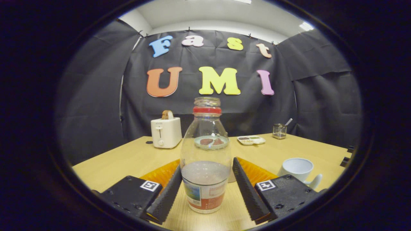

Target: Take the bottle from table, then pour the juice into the cup, finally place the bottle on the coaster

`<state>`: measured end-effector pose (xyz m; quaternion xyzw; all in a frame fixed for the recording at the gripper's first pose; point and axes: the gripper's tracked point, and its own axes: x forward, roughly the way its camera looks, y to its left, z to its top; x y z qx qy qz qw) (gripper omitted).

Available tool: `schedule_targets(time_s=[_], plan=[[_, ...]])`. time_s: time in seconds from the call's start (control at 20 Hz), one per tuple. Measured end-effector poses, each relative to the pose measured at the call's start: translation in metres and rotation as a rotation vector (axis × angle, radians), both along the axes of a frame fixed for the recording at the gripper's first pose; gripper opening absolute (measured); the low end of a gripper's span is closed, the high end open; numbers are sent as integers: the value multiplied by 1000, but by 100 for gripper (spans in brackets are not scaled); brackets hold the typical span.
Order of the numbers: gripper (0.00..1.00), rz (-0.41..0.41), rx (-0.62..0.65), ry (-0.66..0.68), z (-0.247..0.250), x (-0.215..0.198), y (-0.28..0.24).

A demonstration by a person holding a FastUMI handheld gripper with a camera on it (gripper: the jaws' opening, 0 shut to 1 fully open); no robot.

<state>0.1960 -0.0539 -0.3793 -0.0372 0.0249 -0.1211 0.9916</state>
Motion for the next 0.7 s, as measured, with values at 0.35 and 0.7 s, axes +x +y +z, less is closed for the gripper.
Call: schedule_targets(time_s=[0.35, 0.7], plan=[[79, -43, 13, 5, 12, -22, -8], [78, 23, 99, -46, 58, -47, 19]])
